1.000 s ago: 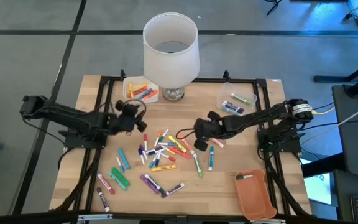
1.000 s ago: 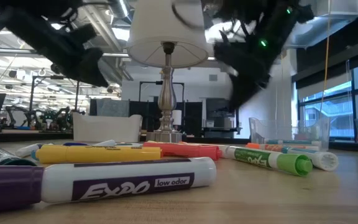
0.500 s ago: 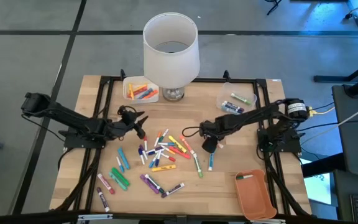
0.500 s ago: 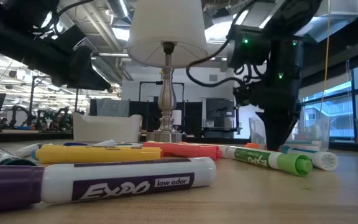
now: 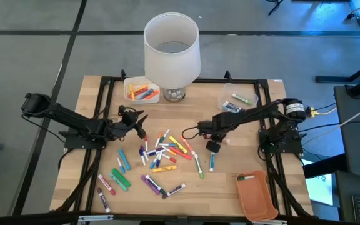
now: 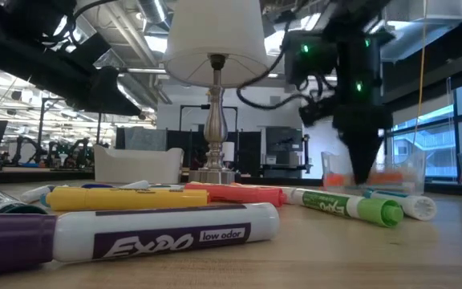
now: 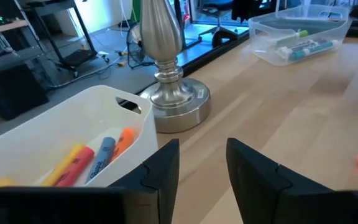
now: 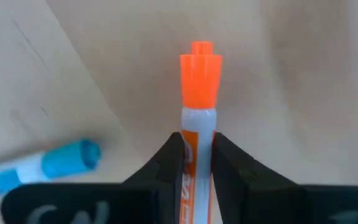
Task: Pick & Place Markers
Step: Put the thick orange dry erase marker into the transparent bin
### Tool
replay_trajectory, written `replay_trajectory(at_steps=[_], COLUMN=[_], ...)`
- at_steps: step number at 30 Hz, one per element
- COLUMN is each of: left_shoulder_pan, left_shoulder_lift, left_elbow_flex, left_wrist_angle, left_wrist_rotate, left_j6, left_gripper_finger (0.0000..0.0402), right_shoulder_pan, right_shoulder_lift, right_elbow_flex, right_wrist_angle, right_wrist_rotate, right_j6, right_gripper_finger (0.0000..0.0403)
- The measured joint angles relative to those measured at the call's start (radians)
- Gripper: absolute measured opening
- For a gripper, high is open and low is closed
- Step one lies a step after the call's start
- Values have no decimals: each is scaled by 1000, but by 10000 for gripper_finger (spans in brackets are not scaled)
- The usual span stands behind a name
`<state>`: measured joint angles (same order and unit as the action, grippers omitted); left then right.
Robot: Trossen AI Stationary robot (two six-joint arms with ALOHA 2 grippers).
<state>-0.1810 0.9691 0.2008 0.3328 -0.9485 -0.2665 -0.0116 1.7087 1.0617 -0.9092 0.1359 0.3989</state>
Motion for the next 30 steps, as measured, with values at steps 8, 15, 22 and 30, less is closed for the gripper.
replay_trajectory(at_steps=[8, 15, 22, 30], left_shoulder_pan=[0, 0, 0, 0], left_shoulder_lift=[0, 0, 0, 0], left_elbow_flex=[0, -1, -1, -1], left_wrist_angle=[-60, -104, -105, -105], left_wrist_rotate=[12, 85, 89, 82], left_j6=[-17, -26, -54, -82], left_gripper_finger=[127, 127, 127, 127], right_shoulder_pan=[-72, -199, -298, -264], right_shoulder_lift=[-19, -53, -54, -55], right_elbow_flex=[134, 64, -13, 6], right_wrist_angle=[-429, -401, -348, -243], right_wrist_rotate=[429, 610, 736, 612], right_j6=[55, 30, 46, 72], right_gripper_finger=[61, 64, 124, 153])
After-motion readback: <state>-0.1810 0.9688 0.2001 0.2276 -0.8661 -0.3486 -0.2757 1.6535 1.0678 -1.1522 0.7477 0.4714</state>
